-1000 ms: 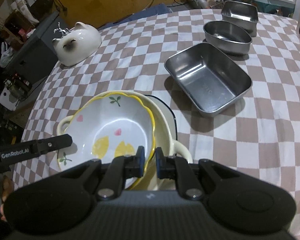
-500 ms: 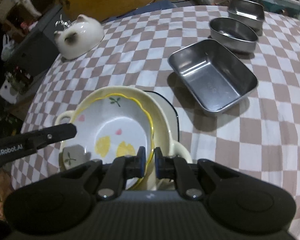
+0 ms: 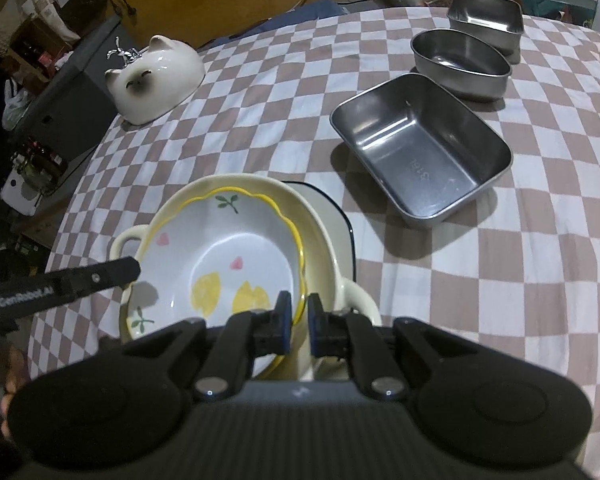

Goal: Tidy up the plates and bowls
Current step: 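Lower the floral bowl into the cream bowl with both grippers, then open both grippers to release the floral bowl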

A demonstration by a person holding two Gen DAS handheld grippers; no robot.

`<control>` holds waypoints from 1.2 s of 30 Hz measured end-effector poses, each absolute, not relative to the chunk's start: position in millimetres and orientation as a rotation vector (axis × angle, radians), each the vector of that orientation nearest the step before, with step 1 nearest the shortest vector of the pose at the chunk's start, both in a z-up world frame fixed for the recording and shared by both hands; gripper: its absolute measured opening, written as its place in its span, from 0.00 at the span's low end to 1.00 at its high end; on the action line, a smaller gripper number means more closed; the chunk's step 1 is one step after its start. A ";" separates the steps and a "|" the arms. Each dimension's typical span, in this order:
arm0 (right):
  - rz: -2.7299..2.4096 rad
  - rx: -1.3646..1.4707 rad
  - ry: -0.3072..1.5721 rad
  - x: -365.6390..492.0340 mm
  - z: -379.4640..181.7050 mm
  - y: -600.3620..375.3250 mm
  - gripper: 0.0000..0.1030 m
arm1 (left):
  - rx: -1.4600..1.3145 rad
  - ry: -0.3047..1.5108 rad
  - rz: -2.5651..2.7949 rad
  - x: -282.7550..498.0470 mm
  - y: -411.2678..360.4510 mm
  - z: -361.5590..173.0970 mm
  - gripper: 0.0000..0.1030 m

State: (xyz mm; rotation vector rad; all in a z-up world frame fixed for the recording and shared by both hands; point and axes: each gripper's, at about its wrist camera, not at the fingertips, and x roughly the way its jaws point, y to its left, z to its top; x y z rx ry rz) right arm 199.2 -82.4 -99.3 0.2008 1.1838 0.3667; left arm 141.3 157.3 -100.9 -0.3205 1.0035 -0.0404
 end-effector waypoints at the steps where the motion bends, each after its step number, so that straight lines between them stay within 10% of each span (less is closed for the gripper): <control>1: 0.367 0.201 1.184 199.1 -99.2 -82.5 0.10 | -0.319 1.007 -0.045 141.3 156.8 -101.5 0.25; 22: 0.357 0.212 1.163 198.1 -101.0 -79.9 0.08 | -0.291 1.052 -0.052 141.4 156.3 -115.4 0.07; 29: 0.377 0.258 1.173 192.0 -102.0 -81.7 0.23 | -0.291 1.029 -0.047 136.5 155.7 -110.9 0.13; 36: 0.412 0.164 1.080 178.9 -79.5 -73.5 0.59 | -0.237 0.959 -0.074 128.8 150.8 -89.1 0.35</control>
